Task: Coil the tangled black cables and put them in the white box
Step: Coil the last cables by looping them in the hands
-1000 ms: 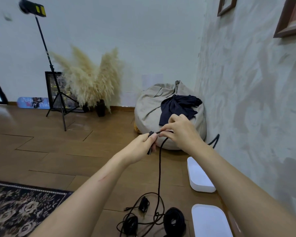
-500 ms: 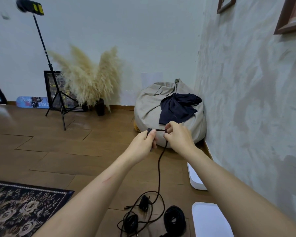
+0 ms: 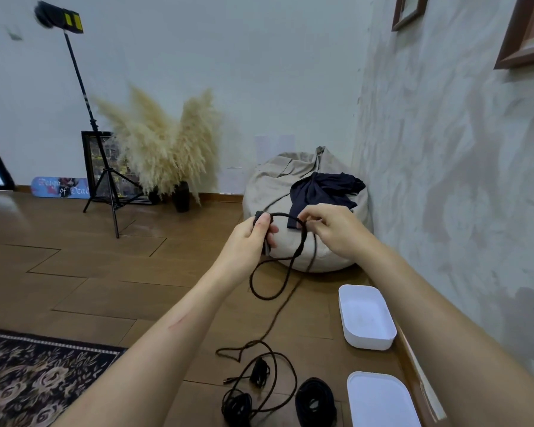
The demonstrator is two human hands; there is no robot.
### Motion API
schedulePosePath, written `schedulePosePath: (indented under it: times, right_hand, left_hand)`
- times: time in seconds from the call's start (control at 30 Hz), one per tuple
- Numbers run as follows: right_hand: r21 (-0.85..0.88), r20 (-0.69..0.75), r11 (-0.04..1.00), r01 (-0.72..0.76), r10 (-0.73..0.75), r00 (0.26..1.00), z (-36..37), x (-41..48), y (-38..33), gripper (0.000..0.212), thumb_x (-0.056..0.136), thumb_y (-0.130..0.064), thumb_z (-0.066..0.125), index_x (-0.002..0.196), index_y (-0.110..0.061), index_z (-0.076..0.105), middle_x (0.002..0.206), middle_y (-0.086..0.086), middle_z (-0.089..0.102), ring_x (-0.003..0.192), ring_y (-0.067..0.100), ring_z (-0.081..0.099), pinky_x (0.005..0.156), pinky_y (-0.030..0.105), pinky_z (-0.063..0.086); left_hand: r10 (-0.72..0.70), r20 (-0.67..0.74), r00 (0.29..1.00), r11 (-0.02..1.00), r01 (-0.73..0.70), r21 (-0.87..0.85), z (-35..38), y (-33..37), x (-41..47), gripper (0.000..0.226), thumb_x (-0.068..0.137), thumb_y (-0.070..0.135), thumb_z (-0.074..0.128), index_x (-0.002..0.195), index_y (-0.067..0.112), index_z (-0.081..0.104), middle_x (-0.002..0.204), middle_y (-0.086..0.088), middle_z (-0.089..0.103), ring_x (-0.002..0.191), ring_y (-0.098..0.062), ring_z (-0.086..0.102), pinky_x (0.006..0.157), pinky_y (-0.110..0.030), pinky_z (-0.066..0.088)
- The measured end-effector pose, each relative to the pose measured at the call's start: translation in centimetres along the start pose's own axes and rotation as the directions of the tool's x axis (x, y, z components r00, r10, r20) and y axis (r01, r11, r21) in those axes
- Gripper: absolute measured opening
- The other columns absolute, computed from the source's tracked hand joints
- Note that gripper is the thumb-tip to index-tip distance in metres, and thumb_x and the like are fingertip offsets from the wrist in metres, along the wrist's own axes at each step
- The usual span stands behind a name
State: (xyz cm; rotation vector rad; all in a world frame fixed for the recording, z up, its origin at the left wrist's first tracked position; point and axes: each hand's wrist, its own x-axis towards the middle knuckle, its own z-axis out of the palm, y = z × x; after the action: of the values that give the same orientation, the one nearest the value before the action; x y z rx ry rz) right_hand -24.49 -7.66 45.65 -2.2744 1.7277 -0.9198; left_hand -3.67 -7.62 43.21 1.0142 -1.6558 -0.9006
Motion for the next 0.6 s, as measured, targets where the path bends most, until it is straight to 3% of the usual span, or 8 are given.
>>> schedulePosePath:
  times: [0.17,0.23,0.33,0.43,0.6]
  right_hand:
    - [0.035,0.103,0.999,-0.020,0.016,0.995,0.0,0.0,-1.9,0.023,0.081,-0.046,0.048,0.096,-0.039,0.064,0.103,-0.011,0.070,0.094,0.015,0.064,0.090,0.044,0.053]
    - [0.063,0.073,0.998,0.013,-0.017,0.997,0.2,0.2,-1.8,0.013,0.092,-0.037,0.059,0.104,-0.037,0.064,0.107,-0.015,0.069,0.100,0.013,0.065,0.093,0.043,0.053]
    - [0.112,0.058,0.994,0.012,-0.019,0.998,-0.1,0.6,-1.4,0.028,0.099,-0.010,0.060,0.121,-0.028,0.063,0.102,-0.019,0.069,0.107,0.006,0.063,0.098,0.033,0.049]
    - [0.048,0.081,0.999,0.004,-0.008,0.997,-0.1,0.9,-0.8,0.029,0.099,-0.004,0.058,0.113,-0.024,0.073,0.103,-0.013,0.074,0.108,0.007,0.065,0.099,0.033,0.050]
    - [-0.062,0.156,0.998,-0.025,0.035,0.987,0.1,0.6,-0.3,0.026,0.099,-0.004,0.056,0.105,-0.021,0.075,0.098,-0.004,0.066,0.082,0.003,0.056,0.073,0.020,0.043]
  left_hand:
    - [0.026,0.023,0.999,0.999,-0.025,-0.037,0.5,0.1,-0.1,0.040,0.110,0.041,0.039,0.092,0.017,0.066,0.073,0.009,0.062,0.082,-0.018,0.064,0.083,-0.042,0.049]
    - [0.025,0.015,1.000,0.999,-0.025,-0.041,0.3,0.1,-0.1,0.042,0.108,0.045,0.039,0.093,0.017,0.067,0.072,0.009,0.063,0.083,-0.019,0.065,0.085,-0.047,0.051]
    - [0.028,0.009,1.000,0.998,-0.027,-0.059,0.2,0.2,0.0,0.044,0.101,0.053,0.039,0.091,0.019,0.066,0.072,0.008,0.064,0.084,-0.022,0.065,0.092,-0.056,0.050]
    - [0.006,0.025,1.000,0.999,-0.005,-0.031,0.6,0.0,-0.2,0.043,0.099,0.054,0.040,0.089,0.021,0.067,0.070,0.010,0.065,0.083,-0.022,0.064,0.090,-0.055,0.051]
    - [-0.033,0.058,0.998,0.997,0.029,0.065,1.3,-0.3,-0.5,0.040,0.110,0.043,0.039,0.091,0.021,0.066,0.072,0.009,0.066,0.088,-0.030,0.068,0.091,-0.053,0.053]
